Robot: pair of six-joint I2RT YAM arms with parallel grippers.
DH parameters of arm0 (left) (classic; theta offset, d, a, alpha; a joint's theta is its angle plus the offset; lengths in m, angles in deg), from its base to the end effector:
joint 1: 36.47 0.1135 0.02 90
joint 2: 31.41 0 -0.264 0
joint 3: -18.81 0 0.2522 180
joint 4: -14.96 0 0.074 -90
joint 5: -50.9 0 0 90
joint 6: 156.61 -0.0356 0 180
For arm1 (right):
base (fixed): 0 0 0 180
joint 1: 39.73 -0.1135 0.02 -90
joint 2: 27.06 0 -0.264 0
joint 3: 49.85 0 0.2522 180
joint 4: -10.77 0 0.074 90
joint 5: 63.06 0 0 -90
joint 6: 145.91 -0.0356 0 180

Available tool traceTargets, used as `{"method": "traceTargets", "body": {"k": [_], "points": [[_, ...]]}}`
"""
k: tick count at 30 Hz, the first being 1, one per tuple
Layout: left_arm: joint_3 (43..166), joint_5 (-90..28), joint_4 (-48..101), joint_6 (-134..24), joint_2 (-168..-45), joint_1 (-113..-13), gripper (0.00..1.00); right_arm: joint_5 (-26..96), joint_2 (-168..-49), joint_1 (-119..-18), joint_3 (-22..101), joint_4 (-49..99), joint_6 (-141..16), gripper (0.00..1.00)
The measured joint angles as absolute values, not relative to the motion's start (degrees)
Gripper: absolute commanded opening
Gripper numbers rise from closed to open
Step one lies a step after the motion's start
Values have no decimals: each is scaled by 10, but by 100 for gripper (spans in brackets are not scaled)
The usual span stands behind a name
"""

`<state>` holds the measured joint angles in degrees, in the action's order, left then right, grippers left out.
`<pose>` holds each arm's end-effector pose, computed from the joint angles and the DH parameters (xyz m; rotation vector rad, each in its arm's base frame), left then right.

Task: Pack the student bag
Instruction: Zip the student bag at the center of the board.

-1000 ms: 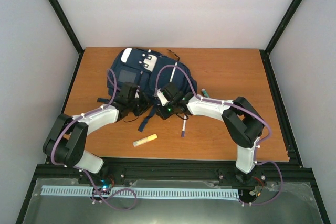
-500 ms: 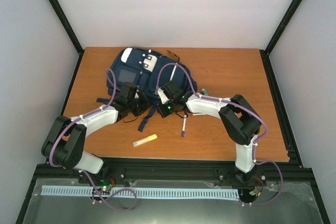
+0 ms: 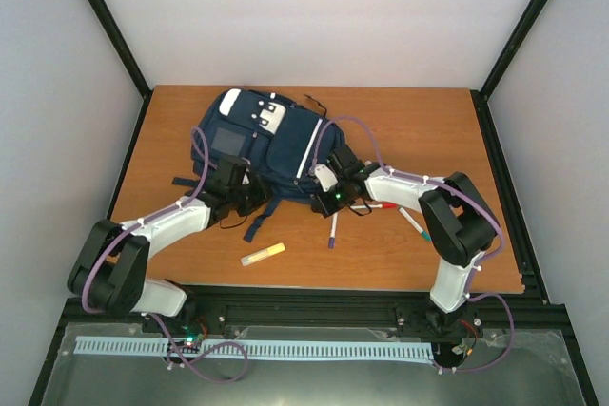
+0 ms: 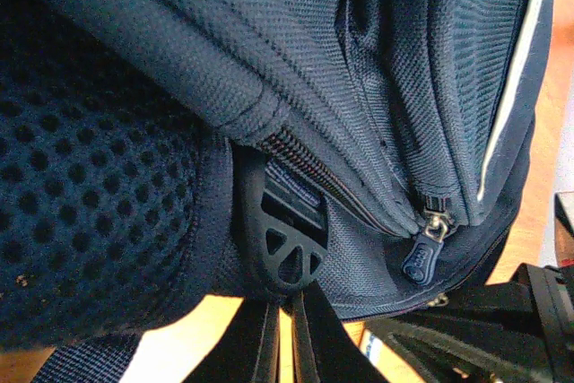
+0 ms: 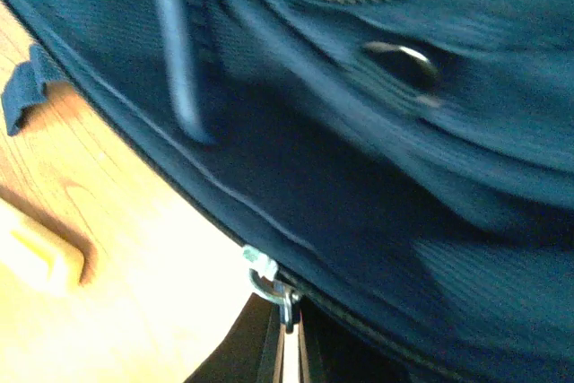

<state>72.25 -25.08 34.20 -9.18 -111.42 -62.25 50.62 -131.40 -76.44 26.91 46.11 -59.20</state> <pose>0.2443 -0.1276 0.1829 -0.5763 2.5028 -0.9273 0.2780 0.2251 0.1576 -0.9197 2.5828 0.7649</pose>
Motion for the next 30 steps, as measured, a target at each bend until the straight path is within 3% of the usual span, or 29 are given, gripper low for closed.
{"method": "traceTargets", "body": {"k": [24, 30], "points": [[652, -241, 443, -179, -1007, -493, 1, 569, -1266, -709, 223, 498, -544, 3], [655, -246, 457, -202, -1023, -478, 2, 575, -1254, -707, 221, 500, -528, 11]]}}
